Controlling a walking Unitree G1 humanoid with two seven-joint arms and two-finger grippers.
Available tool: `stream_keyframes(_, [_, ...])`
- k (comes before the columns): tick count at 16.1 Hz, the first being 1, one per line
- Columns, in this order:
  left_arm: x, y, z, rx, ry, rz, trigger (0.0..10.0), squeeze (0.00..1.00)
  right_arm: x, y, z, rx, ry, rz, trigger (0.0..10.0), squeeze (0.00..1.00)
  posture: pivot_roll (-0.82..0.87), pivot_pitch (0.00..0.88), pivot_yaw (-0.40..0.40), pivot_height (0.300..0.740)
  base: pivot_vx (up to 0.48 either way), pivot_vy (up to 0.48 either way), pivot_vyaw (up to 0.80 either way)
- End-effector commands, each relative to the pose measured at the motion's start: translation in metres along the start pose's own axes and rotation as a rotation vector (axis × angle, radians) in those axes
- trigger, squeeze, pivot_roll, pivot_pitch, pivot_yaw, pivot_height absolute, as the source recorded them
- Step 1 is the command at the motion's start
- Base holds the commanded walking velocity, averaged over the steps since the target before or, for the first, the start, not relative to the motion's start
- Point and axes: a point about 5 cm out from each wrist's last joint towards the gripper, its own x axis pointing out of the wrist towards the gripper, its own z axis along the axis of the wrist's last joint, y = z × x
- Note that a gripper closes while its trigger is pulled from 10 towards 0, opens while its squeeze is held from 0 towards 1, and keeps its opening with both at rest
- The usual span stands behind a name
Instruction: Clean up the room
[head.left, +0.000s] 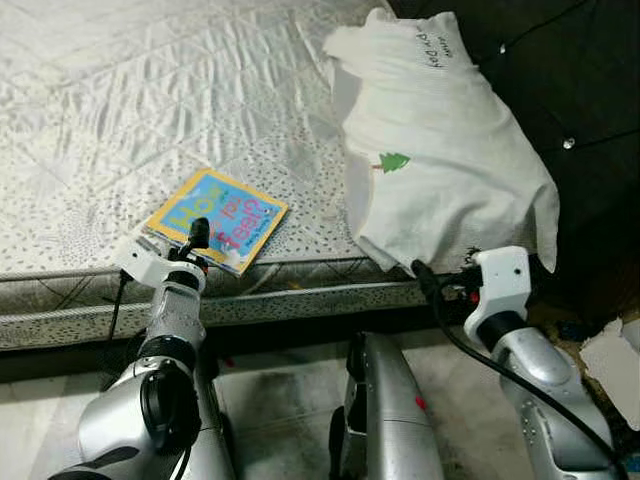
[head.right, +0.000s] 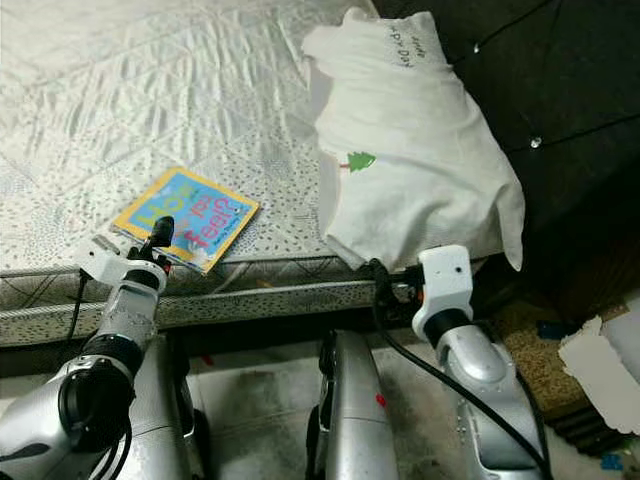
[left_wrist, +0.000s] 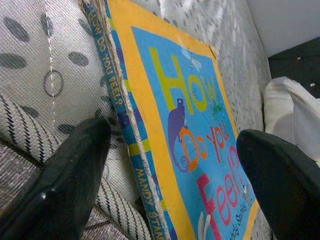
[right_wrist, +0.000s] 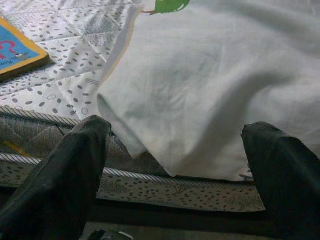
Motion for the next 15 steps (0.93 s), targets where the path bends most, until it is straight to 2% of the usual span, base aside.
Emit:
stream_keyframes(1, [-0.005, -0.003, -0.029, -0.027, 0.14, -0.01, 10.0, 0.0, -0.005, -0.007, 0.006, -0.01, -0.008, -0.023, 10.0, 0.0, -0.28, 0.202, -0.173, 0.521, 0.0, 0.0, 0.0])
stream_keyframes(2, [-0.006, -0.002, -0.03, -0.033, 0.142, -0.013, 2.9, 0.0, -0.005, -0.008, 0.007, -0.011, -0.007, -0.024, 10.0, 0.0, -0.28, 0.2, -0.176, 0.521, 0.0, 0.0, 0.0])
stream_keyframes(3, [-0.006, -0.003, -0.031, -0.046, 0.147, -0.02, 0.0, 0.0, -0.006, -0.008, 0.008, -0.015, -0.006, -0.025, 10.0, 0.0, -0.28, 0.2, -0.176, 0.521, 0.0, 0.0, 0.0])
stream_keyframes(10, [-0.006, -0.008, -0.035, -0.049, 0.166, -0.068, 0.0, 0.0, 0.0, -0.01, 0.015, -0.025, -0.013, -0.025, 10.0, 0.0, -0.29, 0.176, -0.182, 0.521, 0.0, 0.0, 0.0])
stream_keyframes(15, [-0.002, -0.019, -0.034, 0.016, 0.19, -0.099, 0.0, 0.0, 0.0, -0.01, 0.017, -0.033, -0.011, -0.033, 10.0, 0.0, -0.3, 0.178, -0.187, 0.521, 0.0, 0.0, 0.0])
